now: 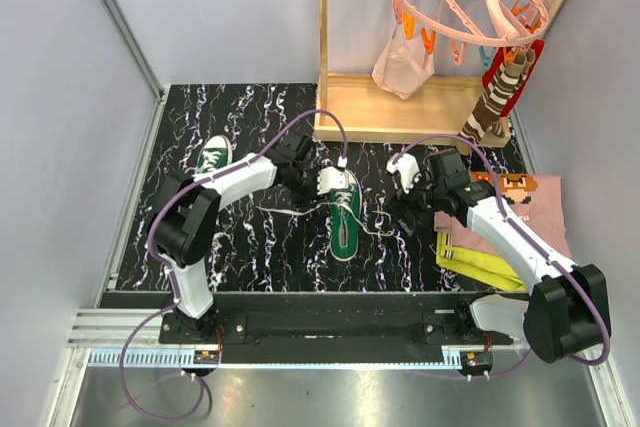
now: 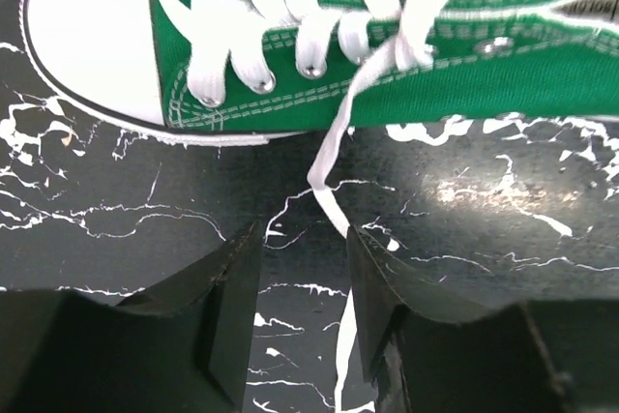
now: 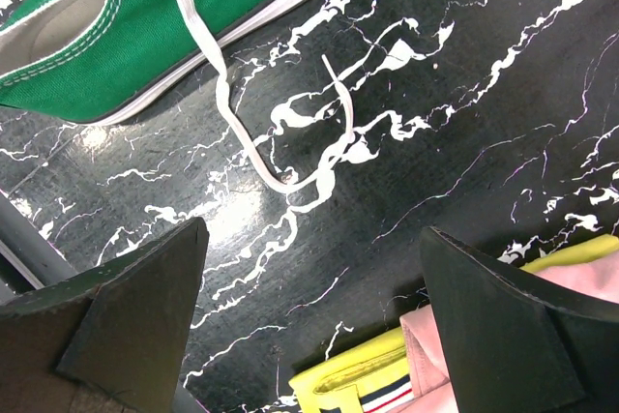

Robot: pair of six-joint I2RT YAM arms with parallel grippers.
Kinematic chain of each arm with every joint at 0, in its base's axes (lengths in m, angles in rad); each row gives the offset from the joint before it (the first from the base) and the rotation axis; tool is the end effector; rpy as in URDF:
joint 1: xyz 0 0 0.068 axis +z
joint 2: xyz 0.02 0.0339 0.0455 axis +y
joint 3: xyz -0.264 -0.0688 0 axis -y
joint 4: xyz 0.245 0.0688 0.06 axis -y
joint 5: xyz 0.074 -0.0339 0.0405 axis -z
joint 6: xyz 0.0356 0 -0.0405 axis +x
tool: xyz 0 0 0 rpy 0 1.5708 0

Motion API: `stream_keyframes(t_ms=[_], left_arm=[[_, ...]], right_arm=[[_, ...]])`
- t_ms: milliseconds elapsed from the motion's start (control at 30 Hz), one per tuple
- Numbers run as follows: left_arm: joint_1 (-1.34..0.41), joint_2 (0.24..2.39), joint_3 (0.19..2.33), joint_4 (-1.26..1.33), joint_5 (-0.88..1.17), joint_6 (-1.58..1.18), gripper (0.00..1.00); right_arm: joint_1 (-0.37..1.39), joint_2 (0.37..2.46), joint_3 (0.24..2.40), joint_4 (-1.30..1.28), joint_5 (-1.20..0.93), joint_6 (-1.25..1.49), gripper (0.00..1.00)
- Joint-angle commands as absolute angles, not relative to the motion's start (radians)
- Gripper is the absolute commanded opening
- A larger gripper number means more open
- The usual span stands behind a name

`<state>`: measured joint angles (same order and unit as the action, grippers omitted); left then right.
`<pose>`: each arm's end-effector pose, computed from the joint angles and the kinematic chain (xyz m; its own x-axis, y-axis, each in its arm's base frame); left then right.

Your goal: Tie the shoes

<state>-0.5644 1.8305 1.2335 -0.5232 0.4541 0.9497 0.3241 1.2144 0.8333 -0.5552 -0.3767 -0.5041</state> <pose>0.3045 -0.2113 0.1851 0.0796 0.8146 -0.5746 0.9922 -0.0092 0.1244 0.2244 0.0892 0.2392 -0.4256 -0.6168 -0.6621 -0.8090 0.5871 -0.0269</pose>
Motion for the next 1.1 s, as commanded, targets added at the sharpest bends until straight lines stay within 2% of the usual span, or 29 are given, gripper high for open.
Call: stream_keyframes(t_ms=[0,600,900,967,1067], left_arm=[[-0.589,1.855,1.316,-0.566,0.433,0.875,0.44],[-0.614,1.934,1.359,-0.611,0.356,0.787,0.33],[-0.618,1.959,1.397,-0.609,0.362,0.790,0.35],[-0.620,1.963,1.405,-0.609,0.364,0.782,0.32],[-0.620,1.968,1.413,-0.609,0.364,0.779,0.19]], right_arm=[[0.318,1.195,0.833,-0.538,-0.365,-0.518,0.99],[0.313,1.204,0.833,-0.534,-0.364,-0.518,0.99],[0.313,1.206,0.824,-0.535,-0.365,-0.520,0.99],[0.313,1.206,0.822,-0.534,-0.365,-0.522,0.99],[0.313,1.207,0.822,-0.534,-0.365,-0.525,0.99]])
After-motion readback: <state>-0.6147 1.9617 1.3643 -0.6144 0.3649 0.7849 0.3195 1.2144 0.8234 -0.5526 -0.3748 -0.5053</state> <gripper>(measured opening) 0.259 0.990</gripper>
